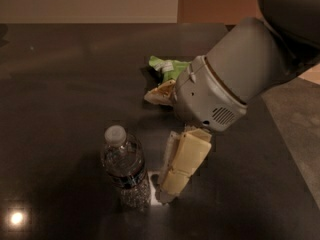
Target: Knock water bottle over
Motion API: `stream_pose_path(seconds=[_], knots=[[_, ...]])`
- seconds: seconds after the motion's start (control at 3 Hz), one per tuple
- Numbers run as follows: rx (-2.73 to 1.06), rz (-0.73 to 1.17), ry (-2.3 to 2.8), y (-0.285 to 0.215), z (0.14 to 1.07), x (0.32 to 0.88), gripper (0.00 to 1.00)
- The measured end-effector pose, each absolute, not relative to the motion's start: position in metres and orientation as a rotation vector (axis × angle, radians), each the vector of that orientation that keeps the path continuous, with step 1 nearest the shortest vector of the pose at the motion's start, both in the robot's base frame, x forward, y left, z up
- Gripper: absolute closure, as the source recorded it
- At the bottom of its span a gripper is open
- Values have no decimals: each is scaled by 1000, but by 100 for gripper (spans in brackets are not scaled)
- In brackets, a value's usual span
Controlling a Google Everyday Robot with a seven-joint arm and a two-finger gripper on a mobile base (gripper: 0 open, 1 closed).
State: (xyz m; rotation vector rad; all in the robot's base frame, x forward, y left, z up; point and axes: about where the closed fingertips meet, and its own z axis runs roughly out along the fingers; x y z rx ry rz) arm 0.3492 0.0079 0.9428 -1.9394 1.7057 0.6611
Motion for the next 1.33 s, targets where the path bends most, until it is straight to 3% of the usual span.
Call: stream_pose_path(seconds=[1.0,1.33], knots=[[-1956,833,1527,50,935,321,0],[-1967,842,1494,57,930,314,16]])
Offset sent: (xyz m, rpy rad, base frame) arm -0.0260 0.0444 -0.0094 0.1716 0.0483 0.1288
